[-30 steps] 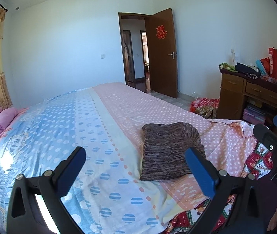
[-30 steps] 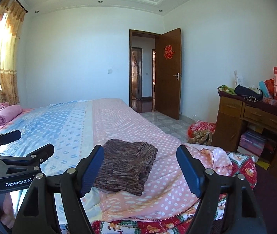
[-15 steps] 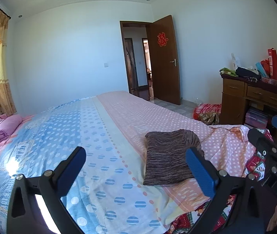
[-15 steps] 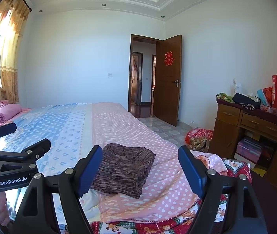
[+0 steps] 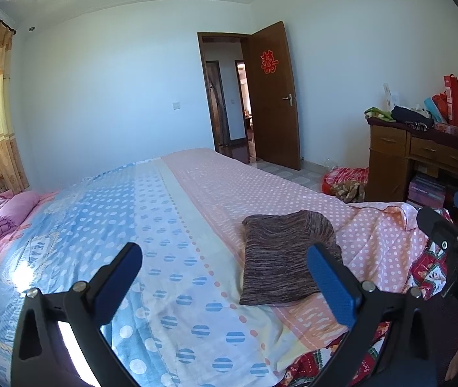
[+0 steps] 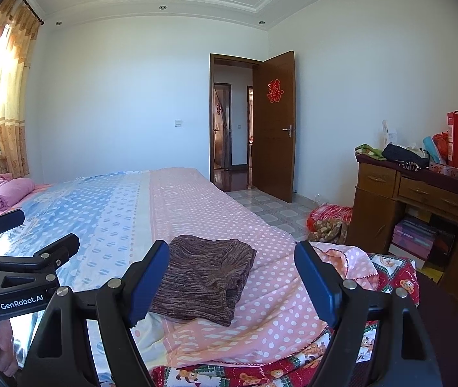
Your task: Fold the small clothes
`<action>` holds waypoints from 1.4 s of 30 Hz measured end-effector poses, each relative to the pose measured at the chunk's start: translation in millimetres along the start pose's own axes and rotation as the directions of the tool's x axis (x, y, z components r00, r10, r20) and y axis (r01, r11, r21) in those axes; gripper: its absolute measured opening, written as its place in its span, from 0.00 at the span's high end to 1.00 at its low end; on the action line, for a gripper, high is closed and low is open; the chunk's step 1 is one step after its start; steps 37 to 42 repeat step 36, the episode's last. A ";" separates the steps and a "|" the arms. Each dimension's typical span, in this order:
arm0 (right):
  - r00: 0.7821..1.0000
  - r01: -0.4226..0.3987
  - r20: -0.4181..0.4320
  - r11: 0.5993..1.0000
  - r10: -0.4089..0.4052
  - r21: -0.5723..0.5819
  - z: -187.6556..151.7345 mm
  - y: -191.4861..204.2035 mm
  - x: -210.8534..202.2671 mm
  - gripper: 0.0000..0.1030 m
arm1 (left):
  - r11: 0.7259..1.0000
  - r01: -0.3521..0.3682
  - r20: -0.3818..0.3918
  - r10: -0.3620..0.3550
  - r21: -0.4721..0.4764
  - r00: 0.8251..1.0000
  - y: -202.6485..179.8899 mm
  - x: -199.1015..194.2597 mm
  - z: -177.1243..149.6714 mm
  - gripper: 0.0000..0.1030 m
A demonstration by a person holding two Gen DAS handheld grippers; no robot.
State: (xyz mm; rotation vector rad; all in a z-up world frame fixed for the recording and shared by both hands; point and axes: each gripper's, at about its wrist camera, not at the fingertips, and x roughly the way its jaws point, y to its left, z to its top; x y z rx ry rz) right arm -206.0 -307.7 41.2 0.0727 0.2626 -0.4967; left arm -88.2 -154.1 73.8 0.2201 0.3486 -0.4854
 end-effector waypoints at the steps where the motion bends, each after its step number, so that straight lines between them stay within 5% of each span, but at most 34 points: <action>1: 1.000 0.002 0.001 1.000 -0.002 0.001 -0.2 -0.5 -0.3 0.22 | 1.000 -0.001 0.000 0.001 0.001 1.000 -0.1 0.3 0.3 0.00; 42: 1.000 0.010 -0.023 1.000 -0.010 0.024 -3.2 -7.0 5.1 0.22 | 0.999 0.036 -0.032 -0.037 -0.019 0.999 1.3 11.5 -2.2 0.00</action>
